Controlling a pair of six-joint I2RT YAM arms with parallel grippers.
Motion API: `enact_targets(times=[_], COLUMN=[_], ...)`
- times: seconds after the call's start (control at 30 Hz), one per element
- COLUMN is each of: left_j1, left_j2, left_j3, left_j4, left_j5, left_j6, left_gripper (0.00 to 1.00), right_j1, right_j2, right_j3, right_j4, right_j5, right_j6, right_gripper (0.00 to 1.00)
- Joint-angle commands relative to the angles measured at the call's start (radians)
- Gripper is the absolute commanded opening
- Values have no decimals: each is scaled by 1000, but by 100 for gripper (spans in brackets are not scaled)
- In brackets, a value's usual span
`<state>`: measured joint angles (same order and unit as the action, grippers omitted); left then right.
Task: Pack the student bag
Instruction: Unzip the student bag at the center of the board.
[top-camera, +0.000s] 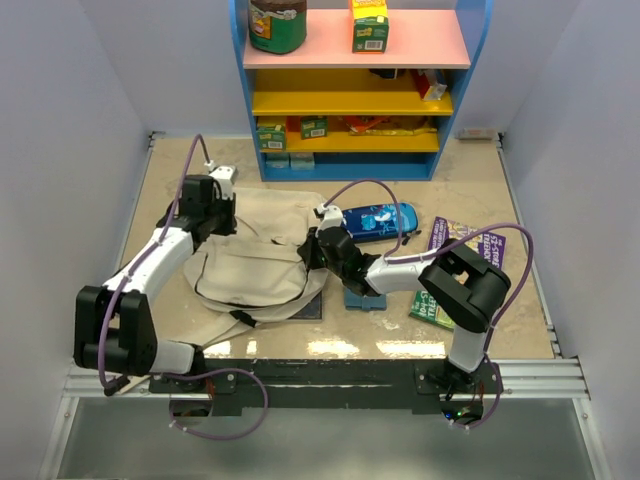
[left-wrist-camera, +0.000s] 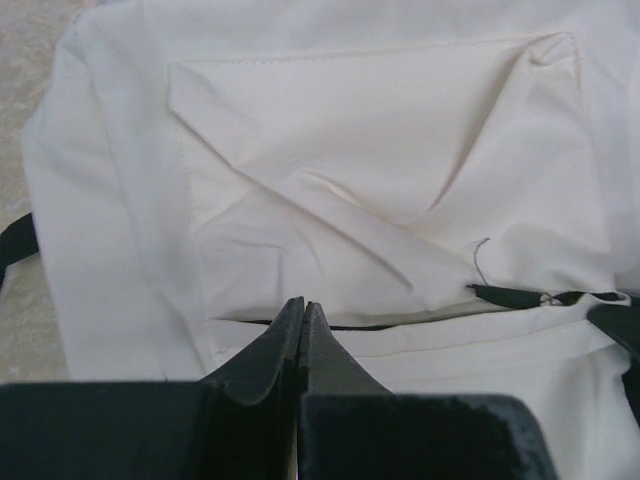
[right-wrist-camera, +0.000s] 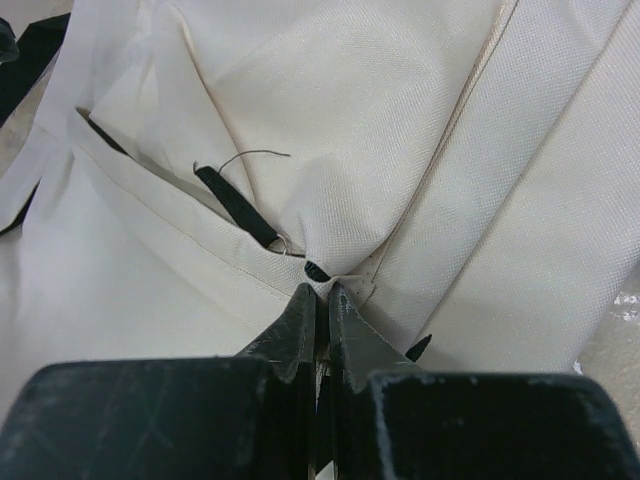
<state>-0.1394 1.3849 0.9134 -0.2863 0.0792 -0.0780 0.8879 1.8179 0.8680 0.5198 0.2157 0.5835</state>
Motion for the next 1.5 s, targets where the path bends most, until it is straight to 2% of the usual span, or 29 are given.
enact_targets(times=[0.0, 0.07, 0.1, 0.2, 0.3, 0.4, 0.63, 0.93, 1.03, 1.07, 1.17, 1.47], left_j1=[-18, -57, -99, -173, -189, -189, -189, -203, -203, -206, -219, -259], left_j2=[19, 49, 55, 98, 164, 210, 273, 315, 322, 325, 332, 368], left_j3=[-4, 7, 4, 11, 41, 68, 94, 104, 102, 104, 113, 156], left_j4=[-10, -4, 9, 45, 42, 48, 55, 62, 67, 68, 67, 59], left_j5=[175, 218, 225, 252, 275, 278, 219, 177, 162, 162, 148, 80], left_j6=[1, -20, -25, -40, -58, -77, -164, -190, -198, -200, -204, -223], left_gripper=[0, 1, 12, 36, 47, 52, 52, 51, 44, 39, 33, 41], right_j1=[-10, -10, -10, -10, -10, -9, -3, 11, 16, 17, 22, 40], right_j2=[-34, -35, -38, -39, -39, -40, -48, -49, -46, -46, -45, -42], right_j3=[-15, -18, -20, -27, -34, -43, -70, -86, -87, -87, -92, -98], right_j4=[-6, -3, -1, 3, 11, 19, 40, 75, 85, 88, 98, 117], right_j5=[11, 13, 11, 13, 8, 8, 4, -12, -15, -16, -22, -32], right_j6=[-14, -19, -19, -24, -28, -31, -36, -34, -34, -34, -34, -39], right_gripper=[0, 0, 0, 0, 0, 0, 0, 0, 0, 0, 0, 0])
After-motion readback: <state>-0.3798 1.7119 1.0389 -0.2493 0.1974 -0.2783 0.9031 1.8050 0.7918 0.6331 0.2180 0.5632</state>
